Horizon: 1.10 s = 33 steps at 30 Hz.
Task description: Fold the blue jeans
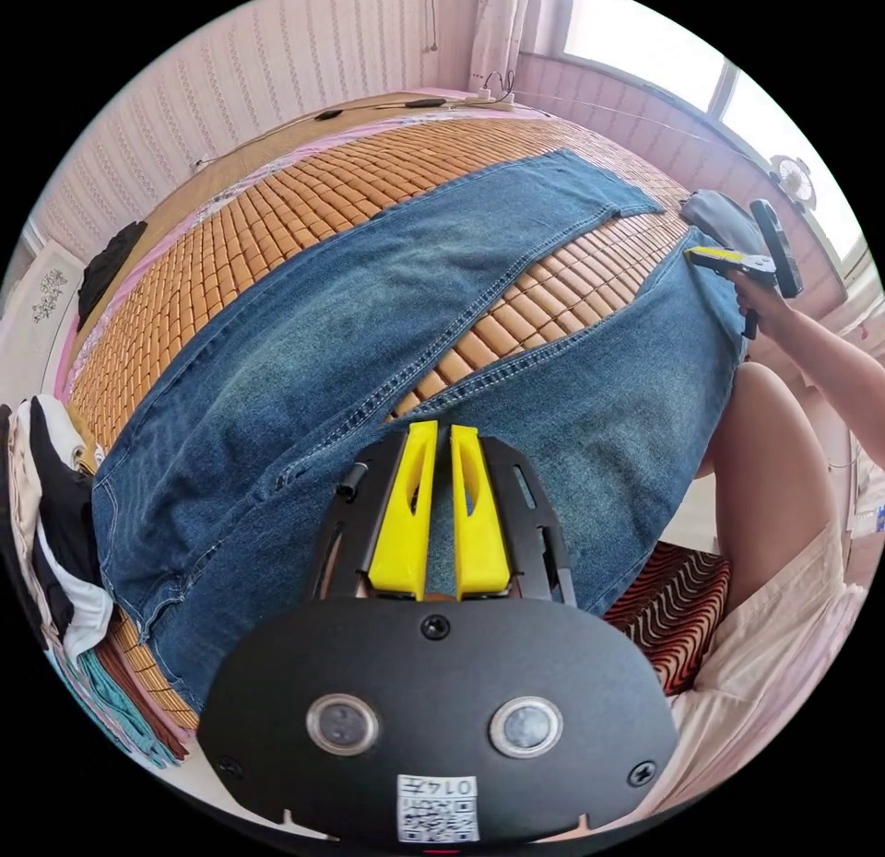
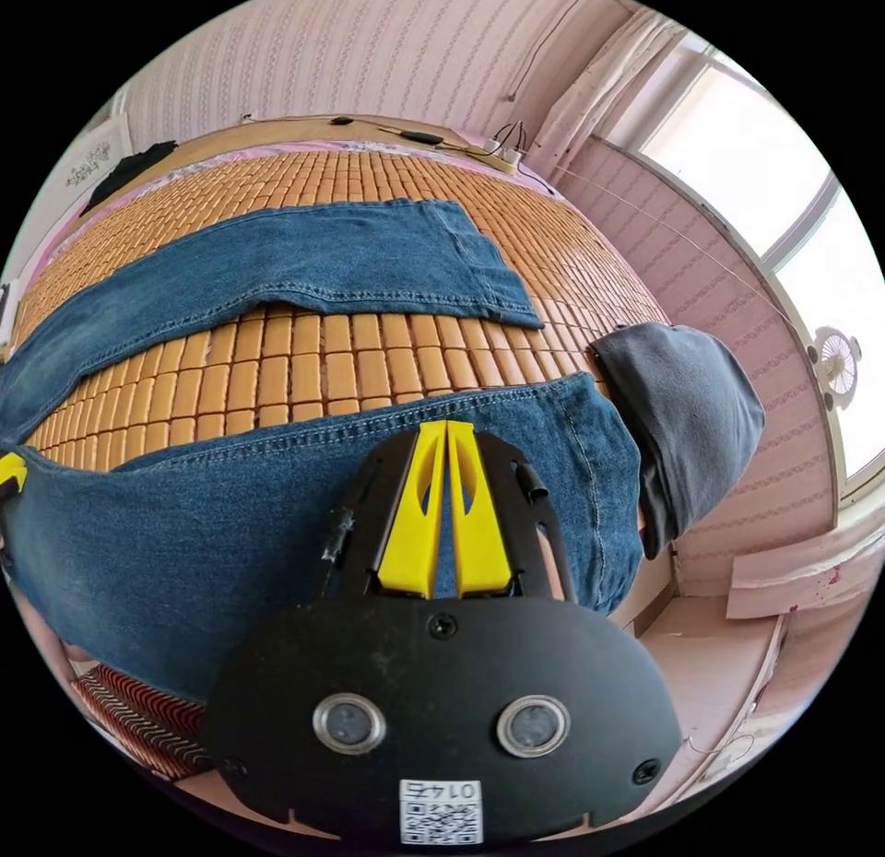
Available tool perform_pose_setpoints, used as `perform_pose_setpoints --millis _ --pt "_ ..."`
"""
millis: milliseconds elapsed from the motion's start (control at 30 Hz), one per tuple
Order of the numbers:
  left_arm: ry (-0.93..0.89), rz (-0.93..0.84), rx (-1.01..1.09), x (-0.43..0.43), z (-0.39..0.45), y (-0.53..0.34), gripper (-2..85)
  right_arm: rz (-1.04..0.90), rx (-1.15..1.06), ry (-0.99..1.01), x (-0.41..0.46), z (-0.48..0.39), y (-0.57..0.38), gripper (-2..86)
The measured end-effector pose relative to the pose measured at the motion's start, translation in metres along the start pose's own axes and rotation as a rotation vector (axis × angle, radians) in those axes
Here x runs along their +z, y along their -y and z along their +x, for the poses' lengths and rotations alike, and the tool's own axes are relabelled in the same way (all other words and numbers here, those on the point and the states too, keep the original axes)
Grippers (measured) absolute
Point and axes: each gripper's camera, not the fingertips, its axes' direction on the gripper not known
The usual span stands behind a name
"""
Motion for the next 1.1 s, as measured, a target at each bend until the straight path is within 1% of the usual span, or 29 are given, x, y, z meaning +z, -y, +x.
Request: perform_pose_setpoints --millis 100,167,200,267,300,400,467,500,567,600,633,667,700,767,800,867,900,967,1100 --pt "-0.013 0.018 -0.01 -0.002 -0.007 -0.002 0.9 0.011 0.074 0.063 0.008 0.026 -0.01 -0.5" --pt "-0.063 0.03 -0.057 -0.007 -0.019 -0.008 0.1 0.023 0.181 0.153 0.01 0.06 -0.027 -0.7" --pt "-0.076 0.042 -0.058 -0.011 -0.021 -0.01 0.0 0.046 0.22 0.144 0.006 0.07 -0.035 -0.7" --pt "-0.122 0.166 -0.058 -0.041 -0.034 -0.032 -0.5 0.212 0.415 0.073 -0.016 0.113 -0.083 -0.6" --pt "-0.135 0.18 -0.07 -0.048 -0.039 -0.038 -0.5 0.227 0.456 0.065 -0.019 0.124 -0.096 -0.5" --pt "-0.15 0.239 -0.165 -0.083 -0.073 -0.083 -0.4 0.159 0.654 0.071 -0.013 0.177 -0.167 0.7" --pt "-0.119 0.256 -0.313 -0.105 -0.109 -0.131 0.3 0.07 0.765 0.146 0.004 0.209 -0.217 7.7" --pt "-0.099 0.253 -0.348 -0.11 -0.117 -0.143 1.3 0.04 0.784 0.17 0.01 0.214 -0.227 9.5" --pt "0.037 0.17 -0.429 -0.123 -0.141 -0.185 4.3 0.001 0.822 0.301 0.03 0.228 -0.252 13.1" --pt "0.058 0.16 -0.448 -0.127 -0.146 -0.195 4.7 0.002 0.833 0.339 0.034 0.231 -0.256 13.3" --pt "0.062 0.16 -0.516 -0.133 -0.158 -0.216 6.1 0.019 0.851 0.407 0.041 0.237 -0.261 13.6" --pt "0.025 0.17 -0.619 -0.138 -0.172 -0.239 7.3 0.03 0.86 0.453 0.048 0.242 -0.261 13.8" --pt "-0.002 0.178 -0.673 -0.14 -0.179 -0.251 7.8 0.032 0.857 0.47 0.051 0.244 -0.26 13.9" --pt "-0.093 0.223 -0.872 -0.146 -0.201 -0.296 9.9 0.044 0.826 0.493 0.061 0.252 -0.252 14.5" --pt "-0.105 0.229 -0.91 -0.146 -0.205 -0.305 10.1 0.049 0.816 0.505 0.063 0.254 -0.249 14.4" --pt "-0.148 0.3 -1.072 -0.15 -0.218 -0.342 10.5 -0.008 0.737 0.536 0.075 0.258 -0.237 12.6" --pt "-0.172 0.322 -1.113 -0.15 -0.221 -0.35 10.6 -0.015 0.718 0.542 0.076 0.259 -0.235 11.4" --pt "-0.227 0.396 -1.239 -0.149 -0.231 -0.376 11.1 -0.018 0.689 0.536 0.075 0.266 -0.23 5.9" --pt "-0.247 0.429 -1.305 -0.146 -0.242 -0.395 12.6 0.044 0.706 0.588 0.066 0.286 -0.231 1.8"
